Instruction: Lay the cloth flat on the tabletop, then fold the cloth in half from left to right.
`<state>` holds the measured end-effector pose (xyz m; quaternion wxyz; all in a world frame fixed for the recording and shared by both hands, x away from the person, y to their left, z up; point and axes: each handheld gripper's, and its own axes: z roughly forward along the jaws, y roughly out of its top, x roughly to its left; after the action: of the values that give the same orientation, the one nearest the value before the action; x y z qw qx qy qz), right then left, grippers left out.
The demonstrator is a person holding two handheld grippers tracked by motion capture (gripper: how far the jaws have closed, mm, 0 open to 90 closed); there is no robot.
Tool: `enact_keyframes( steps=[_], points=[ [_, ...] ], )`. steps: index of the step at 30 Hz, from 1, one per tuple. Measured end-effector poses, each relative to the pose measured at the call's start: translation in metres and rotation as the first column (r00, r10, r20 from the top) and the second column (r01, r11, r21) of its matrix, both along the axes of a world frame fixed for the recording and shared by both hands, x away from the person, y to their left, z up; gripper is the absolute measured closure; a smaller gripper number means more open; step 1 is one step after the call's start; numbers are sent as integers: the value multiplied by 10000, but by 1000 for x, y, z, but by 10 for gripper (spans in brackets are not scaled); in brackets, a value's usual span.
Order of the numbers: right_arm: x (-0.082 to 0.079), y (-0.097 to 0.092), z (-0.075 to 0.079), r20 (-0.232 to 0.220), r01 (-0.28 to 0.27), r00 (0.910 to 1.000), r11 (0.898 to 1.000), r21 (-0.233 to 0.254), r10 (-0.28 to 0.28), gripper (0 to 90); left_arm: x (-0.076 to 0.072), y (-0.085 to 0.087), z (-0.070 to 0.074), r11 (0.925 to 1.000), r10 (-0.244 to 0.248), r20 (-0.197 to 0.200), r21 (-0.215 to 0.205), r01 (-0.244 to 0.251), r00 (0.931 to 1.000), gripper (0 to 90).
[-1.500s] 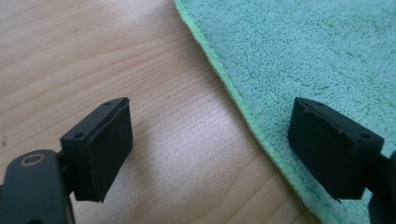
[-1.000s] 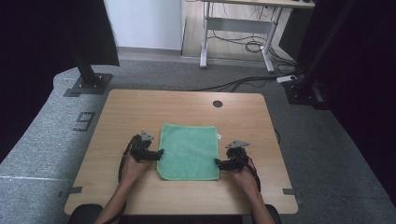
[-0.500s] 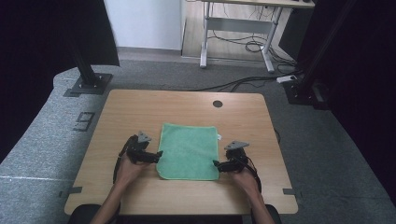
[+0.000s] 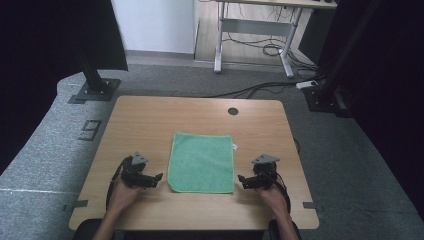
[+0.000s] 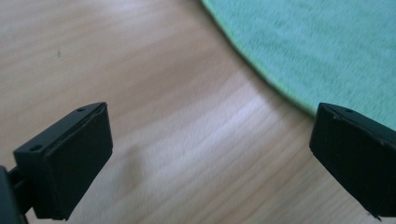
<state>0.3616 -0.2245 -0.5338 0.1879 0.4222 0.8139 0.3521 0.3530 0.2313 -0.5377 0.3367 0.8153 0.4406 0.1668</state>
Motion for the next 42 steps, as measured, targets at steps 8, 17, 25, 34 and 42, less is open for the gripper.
enact_keyframes(
  steps=[8,17,25,34,42],
  points=[
    [-9,-18,-10,-202,450,9988,9989,130,-447,0,-4,0,-8,9994,-29,-187,333,35,9998,0],
    [-4,-26,-23,-330,519,9981,9986,138,-514,0,-3,-2,-11,9989,-157,-315,438,171,9994,0],
    [-3,-25,-23,-302,524,9982,9986,31,-522,0,-3,-2,-11,9990,-90,-317,427,103,9995,0],
    [-3,-25,-23,-299,528,9982,9986,32,-527,0,-3,-2,-11,9991,-83,-322,417,96,9994,0],
    [-4,-23,-21,-482,581,9972,9983,6,-580,0,-1,-1,-11,9990,-125,-313,422,138,9994,0]
  ],
)
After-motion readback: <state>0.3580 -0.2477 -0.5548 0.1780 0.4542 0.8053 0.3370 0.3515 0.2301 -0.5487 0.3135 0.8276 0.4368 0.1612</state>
